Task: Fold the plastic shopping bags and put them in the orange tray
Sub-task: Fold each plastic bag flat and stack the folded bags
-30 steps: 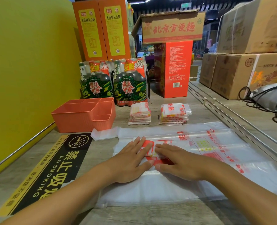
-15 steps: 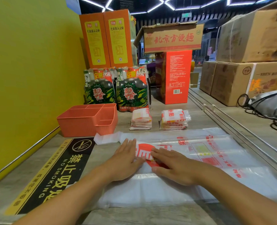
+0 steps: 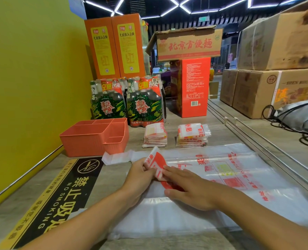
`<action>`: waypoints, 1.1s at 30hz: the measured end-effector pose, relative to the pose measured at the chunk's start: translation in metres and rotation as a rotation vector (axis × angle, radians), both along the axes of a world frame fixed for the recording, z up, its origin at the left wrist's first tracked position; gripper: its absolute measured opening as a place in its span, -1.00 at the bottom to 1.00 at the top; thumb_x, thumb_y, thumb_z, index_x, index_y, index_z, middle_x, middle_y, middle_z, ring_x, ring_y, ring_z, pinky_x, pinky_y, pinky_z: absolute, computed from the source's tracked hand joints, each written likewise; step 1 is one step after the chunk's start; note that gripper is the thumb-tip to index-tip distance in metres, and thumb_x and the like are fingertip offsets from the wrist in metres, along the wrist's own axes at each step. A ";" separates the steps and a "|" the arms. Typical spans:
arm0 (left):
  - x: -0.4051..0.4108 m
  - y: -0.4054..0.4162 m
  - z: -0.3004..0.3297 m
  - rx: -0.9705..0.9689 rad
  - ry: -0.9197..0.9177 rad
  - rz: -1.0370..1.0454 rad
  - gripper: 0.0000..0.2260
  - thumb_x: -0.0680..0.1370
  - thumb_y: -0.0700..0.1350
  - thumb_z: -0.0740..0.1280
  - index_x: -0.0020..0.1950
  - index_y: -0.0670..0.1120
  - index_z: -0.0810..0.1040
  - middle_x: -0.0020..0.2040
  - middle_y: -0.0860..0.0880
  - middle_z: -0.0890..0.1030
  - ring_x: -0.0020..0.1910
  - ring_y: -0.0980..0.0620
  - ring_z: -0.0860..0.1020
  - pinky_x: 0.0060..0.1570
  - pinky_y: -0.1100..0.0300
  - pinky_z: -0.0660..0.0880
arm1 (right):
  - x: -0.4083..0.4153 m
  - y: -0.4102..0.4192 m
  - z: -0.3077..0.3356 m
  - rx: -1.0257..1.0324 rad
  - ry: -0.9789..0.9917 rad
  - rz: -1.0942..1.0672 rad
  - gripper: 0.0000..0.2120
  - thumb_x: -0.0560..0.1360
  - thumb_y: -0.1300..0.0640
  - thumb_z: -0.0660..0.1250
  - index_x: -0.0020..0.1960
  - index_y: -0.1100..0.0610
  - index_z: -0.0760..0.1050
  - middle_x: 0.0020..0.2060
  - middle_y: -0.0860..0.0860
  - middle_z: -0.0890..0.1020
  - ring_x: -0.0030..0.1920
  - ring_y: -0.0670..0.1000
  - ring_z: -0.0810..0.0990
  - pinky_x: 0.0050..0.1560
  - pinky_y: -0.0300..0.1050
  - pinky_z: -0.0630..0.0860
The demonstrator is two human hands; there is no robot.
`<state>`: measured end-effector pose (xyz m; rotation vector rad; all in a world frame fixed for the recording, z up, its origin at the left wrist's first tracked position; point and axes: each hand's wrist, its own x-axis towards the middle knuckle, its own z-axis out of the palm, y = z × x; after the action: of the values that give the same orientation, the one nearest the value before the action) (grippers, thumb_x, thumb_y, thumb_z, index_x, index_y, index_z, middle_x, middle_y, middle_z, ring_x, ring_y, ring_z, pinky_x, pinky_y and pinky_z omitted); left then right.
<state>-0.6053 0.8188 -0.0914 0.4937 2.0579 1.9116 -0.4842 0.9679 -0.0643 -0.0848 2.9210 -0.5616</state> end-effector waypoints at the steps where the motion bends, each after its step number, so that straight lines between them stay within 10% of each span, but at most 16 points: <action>1: -0.002 -0.001 0.002 -0.013 0.044 0.056 -0.74 0.58 -0.42 0.22 0.13 -0.19 0.60 -0.05 -0.12 0.72 -0.04 -0.07 0.69 -0.20 0.24 0.58 | 0.001 0.000 0.003 -0.002 0.005 -0.005 -0.35 0.66 -0.26 0.04 0.64 -0.15 -0.16 0.61 -0.22 -0.14 0.54 -0.22 -0.22 0.38 -0.28 -0.25; 10: -0.015 -0.022 0.008 -0.215 0.377 0.196 -0.87 0.69 -0.21 0.19 0.21 -0.12 0.45 0.08 0.00 0.60 -0.12 0.23 0.55 -0.35 0.50 0.47 | 0.006 0.003 -0.001 0.074 -0.056 -0.012 -0.33 0.63 -0.32 -0.01 0.65 -0.13 -0.12 0.62 -0.18 -0.11 0.61 -0.11 -0.19 0.55 -0.06 -0.18; 14: -0.018 -0.018 -0.003 -0.329 0.701 -0.024 -0.60 0.69 -0.15 0.21 0.52 0.09 0.37 0.35 0.08 0.54 0.24 0.27 0.51 0.12 0.41 0.48 | 0.004 0.004 -0.004 0.057 -0.025 -0.009 -0.32 0.63 -0.34 0.00 0.65 -0.13 -0.10 0.63 -0.19 -0.10 0.60 -0.13 -0.19 0.56 -0.06 -0.18; 18: -0.025 -0.012 -0.019 -0.691 0.949 -0.292 -0.51 0.71 -0.10 0.12 0.64 -0.01 0.10 0.62 0.09 0.04 0.61 0.17 -0.01 0.59 0.12 -0.03 | 0.002 0.004 -0.009 0.055 -0.007 0.010 -0.33 0.64 -0.31 0.02 0.65 -0.13 -0.13 0.62 -0.19 -0.12 0.60 -0.15 -0.21 0.55 -0.09 -0.23; 33: -0.022 -0.015 -0.014 -1.029 0.936 -0.517 -0.45 0.72 0.15 -0.08 0.65 0.04 -0.20 0.63 0.06 -0.28 0.56 0.18 -0.35 0.55 0.18 -0.31 | -0.004 0.018 -0.008 -0.004 0.188 -0.198 -0.33 0.58 -0.30 0.21 0.58 -0.02 0.20 0.57 -0.07 0.24 0.52 0.01 0.25 0.50 0.01 0.27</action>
<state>-0.6273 0.8040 -0.1050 1.5625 2.6329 0.1455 -0.4879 0.9856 -0.0721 0.1620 3.1332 -0.6203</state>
